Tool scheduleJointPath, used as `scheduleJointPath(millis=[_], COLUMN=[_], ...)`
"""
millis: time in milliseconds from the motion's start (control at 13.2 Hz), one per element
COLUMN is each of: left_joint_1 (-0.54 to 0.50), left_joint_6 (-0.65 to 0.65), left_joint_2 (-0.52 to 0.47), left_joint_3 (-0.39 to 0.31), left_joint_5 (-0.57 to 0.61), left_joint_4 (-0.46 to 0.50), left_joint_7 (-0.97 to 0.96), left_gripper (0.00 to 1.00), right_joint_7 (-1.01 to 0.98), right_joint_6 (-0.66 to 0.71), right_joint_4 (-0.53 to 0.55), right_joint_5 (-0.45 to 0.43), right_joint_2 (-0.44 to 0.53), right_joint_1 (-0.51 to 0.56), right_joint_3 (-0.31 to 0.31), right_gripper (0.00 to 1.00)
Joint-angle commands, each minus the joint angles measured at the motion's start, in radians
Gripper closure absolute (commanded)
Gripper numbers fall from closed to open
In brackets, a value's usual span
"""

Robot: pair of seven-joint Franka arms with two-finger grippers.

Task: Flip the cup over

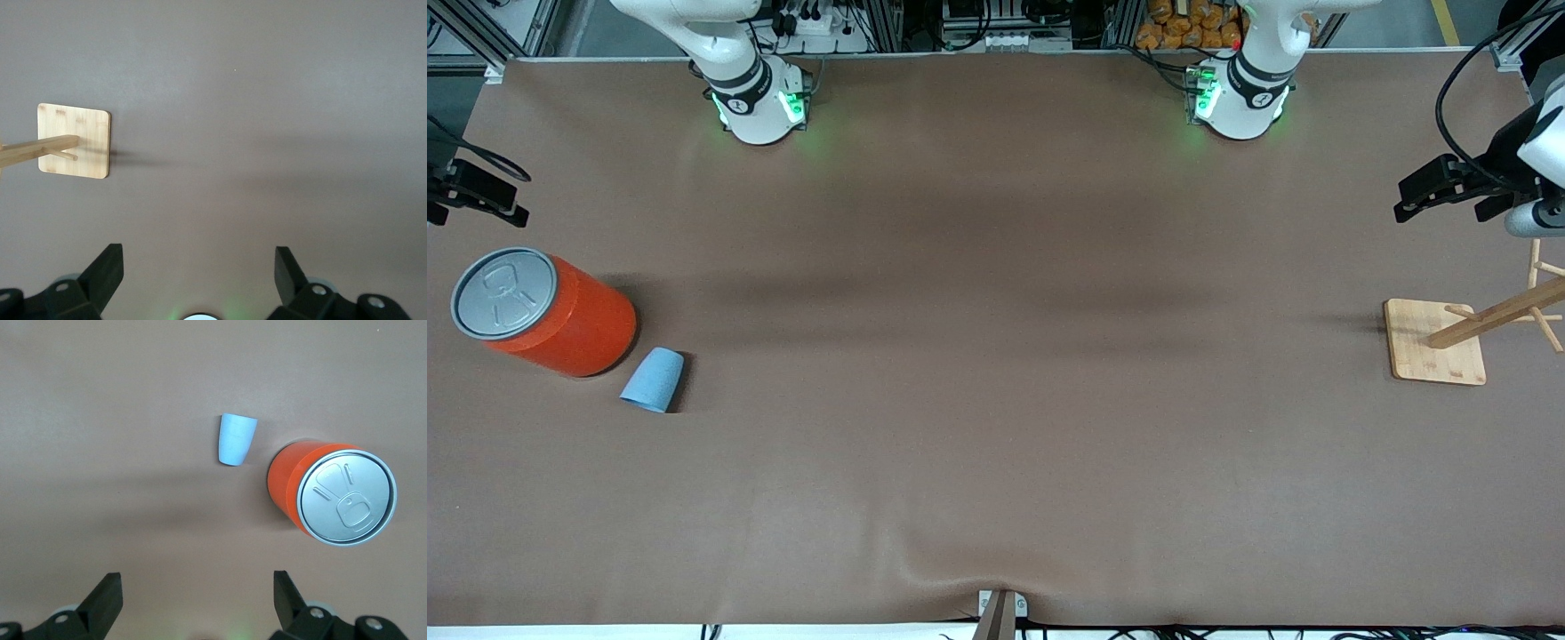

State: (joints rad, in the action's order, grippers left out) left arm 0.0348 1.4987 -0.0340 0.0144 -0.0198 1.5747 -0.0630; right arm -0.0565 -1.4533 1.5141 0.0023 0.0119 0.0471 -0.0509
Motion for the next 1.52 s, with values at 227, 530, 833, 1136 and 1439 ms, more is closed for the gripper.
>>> scheduleJointPath(millis=[227,530,833,1136,1439], left_joint_1=[0.007,-0.003,0.0,0.0,0.002], left_joint_6=[-0.003,-0.005,-0.015,-0.015,-0.015], left_joint_2=[0.013,0.013,0.013,0.014,0.017], left_joint_3=[0.002,0.002,0.003,0.004,0.004], left_joint_5=[-0.009,-0.015,-0.014,-0.014,-0.014], left_joint_4=[-0.015,-0.007,-0.005,-0.005,-0.005], left_joint_7=[-0.001,0.005,0.0,0.003,0.003], left_gripper=[0.0,0.0,0.0,0.0,0.0], right_joint_7=[0.017,0.017,0.015,0.014,0.014], right_joint_6=[0.01,-0.053,-0.217,-0.399,-0.536], right_joint_4=[0.008,0.082,0.224,0.271,0.271], right_joint_5=[0.004,0.004,0.004,0.004,0.004], right_joint_2=[0.011,-0.003,-0.024,-0.2,-0.348], right_joint_1=[0.01,0.022,0.037,0.079,0.079], right_joint_3=[0.008,0.006,0.005,0.006,0.006], right_gripper=[0.0,0.0,0.0,0.0,0.0])
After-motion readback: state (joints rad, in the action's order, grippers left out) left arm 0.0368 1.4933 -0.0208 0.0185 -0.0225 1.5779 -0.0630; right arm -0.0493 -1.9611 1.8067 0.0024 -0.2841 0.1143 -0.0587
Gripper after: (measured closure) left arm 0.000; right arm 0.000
